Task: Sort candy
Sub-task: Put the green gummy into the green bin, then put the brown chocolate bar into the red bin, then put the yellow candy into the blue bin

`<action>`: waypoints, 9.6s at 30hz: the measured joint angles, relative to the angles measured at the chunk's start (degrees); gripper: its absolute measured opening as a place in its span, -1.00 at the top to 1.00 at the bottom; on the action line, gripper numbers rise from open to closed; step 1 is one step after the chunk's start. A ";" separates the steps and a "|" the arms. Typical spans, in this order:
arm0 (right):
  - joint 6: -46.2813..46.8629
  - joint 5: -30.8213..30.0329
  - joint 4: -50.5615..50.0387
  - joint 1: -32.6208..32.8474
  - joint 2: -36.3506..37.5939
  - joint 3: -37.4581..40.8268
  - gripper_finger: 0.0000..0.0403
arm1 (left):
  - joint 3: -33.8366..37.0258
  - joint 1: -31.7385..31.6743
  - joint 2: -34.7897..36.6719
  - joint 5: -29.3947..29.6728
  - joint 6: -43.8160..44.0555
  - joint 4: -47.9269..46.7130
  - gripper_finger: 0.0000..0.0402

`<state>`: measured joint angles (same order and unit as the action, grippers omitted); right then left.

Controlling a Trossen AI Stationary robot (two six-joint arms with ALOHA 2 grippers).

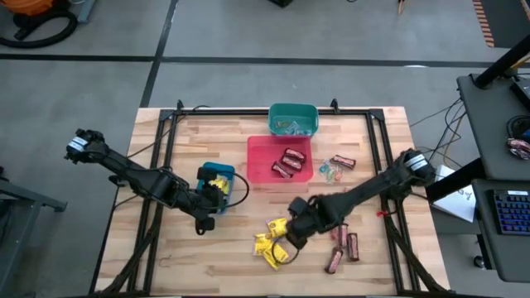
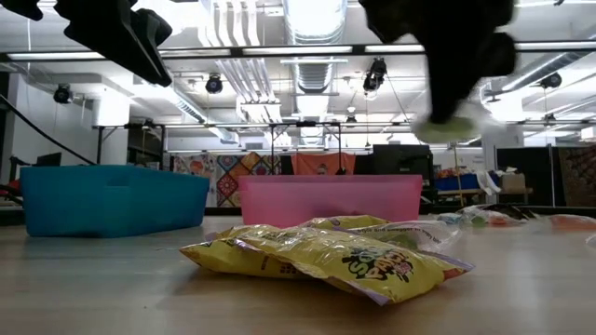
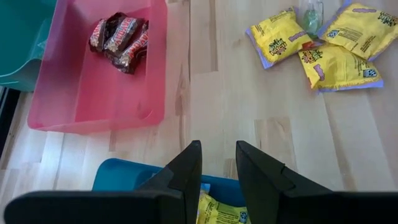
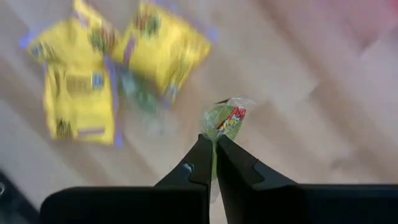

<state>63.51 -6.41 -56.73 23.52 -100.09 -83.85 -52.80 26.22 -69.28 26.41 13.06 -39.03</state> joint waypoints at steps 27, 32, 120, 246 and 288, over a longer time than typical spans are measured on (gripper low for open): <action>-71.15 -2.46 30.21 -48.88 3.53 0.48 0.94 | 0.00 -0.07 0.00 0.63 7.63 0.81 0.58; -75.65 -1.00 31.75 -54.32 -0.05 0.48 0.94 | 0.00 -0.07 0.00 0.70 7.63 0.81 0.58; 16.45 15.91 -12.09 5.38 20.15 17.57 -0.09 | 0.02 -0.35 -6.88 9.07 2.21 15.48 0.58; -83.55 -1.14 21.03 -41.45 -10.00 -6.40 0.35 | 0.00 -0.98 -2.65 9.18 11.52 0.49 0.58; -49.44 -2.70 24.67 -7.05 27.58 27.20 0.34 | 0.00 1.12 -21.86 -6.51 8.90 28.72 0.26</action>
<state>14.07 -9.10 -32.06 16.47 -72.51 -56.65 -52.80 27.33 -91.13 19.91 21.96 -10.31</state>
